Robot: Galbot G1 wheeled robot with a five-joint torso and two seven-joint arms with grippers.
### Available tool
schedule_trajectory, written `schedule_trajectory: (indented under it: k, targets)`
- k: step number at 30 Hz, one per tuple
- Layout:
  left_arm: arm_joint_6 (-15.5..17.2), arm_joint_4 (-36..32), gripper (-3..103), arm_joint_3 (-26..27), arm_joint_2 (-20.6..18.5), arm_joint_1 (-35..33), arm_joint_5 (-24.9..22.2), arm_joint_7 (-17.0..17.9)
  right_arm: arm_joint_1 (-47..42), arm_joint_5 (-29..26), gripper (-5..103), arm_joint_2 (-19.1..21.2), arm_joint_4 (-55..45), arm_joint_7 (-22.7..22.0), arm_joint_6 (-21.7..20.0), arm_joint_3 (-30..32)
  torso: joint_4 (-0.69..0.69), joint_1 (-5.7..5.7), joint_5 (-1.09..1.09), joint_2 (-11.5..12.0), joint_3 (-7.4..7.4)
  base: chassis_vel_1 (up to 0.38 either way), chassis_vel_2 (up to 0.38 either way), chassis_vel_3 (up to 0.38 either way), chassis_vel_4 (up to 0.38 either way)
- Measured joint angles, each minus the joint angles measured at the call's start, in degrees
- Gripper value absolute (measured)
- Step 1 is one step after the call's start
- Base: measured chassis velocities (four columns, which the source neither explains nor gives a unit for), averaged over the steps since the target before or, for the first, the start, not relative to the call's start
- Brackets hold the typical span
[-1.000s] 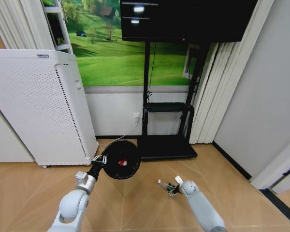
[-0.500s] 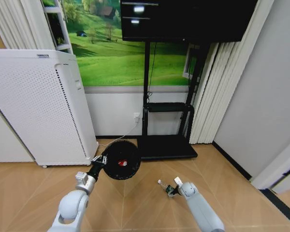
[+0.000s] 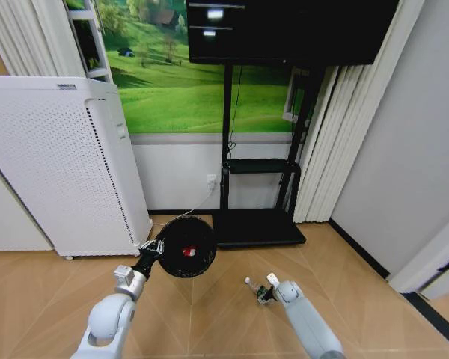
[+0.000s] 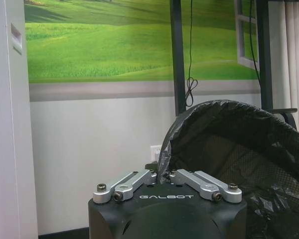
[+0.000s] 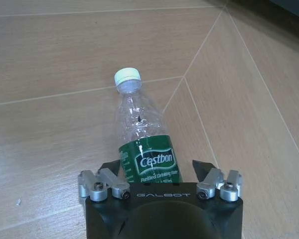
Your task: Pick up the trash bin and place the garbage on the floor into it.
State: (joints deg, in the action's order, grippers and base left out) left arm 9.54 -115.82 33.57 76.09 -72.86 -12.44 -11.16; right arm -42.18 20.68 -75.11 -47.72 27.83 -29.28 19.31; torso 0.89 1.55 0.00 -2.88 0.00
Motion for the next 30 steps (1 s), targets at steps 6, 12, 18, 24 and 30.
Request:
schedule_trajectory:
  k: [6, 12, 18, 24, 30]
  targets:
    - [0.0, 0.5, 4, -0.6, 0.0, 0.7, 0.0, 0.2, -0.1, 0.1, 63, 0.3, 0.3, 0.1, 0.4, 0.1, 0.01, 0.0, 0.0, 0.0, 0.0, 0.0, 0.0, 0.0, 0.0]
    - [0.0, 0.6, 4, -0.7, -0.1, 0.8, 0.0, 0.2, -0.7, 0.1, 47, 0.3, 0.3, 0.0, 1.1, 0.6, 0.01, 0.0, -0.01, 0.0, 0.0, 0.0, 0.0, 0.0, 0.0]
    - [0.0, 0.6, 4, -0.2, -0.6, 1.0, -0.4, 0.1, -1.4, 0.1, 27, -0.2, -0.2, -0.7, 1.7, 1.6, 0.0, 0.0, -0.02, 0.0, -0.01, 0.0, 0.0, 0.0, 0.0]
    - [0.0, 0.9, 4, -0.1, -0.6, 1.3, -0.6, 0.1, -5.8, -4.0, 23, 1.0, -8.5, -2.1, -1.6, 5.0, -0.02, 0.0, 0.03, 0.0, 0.0, 0.0, 0.0, 0.0, 0.0]
    - [0.0, 1.3, 4, 0.9, 0.3, 1.7, -0.6, 0.1, -11.7, -13.5, 23, 4.1, -21.2, -6.1, -5.1, 10.5, 0.03, 0.0, 0.0, 0.0, 0.0, 0.0, 0.0, 0.0, 0.0]
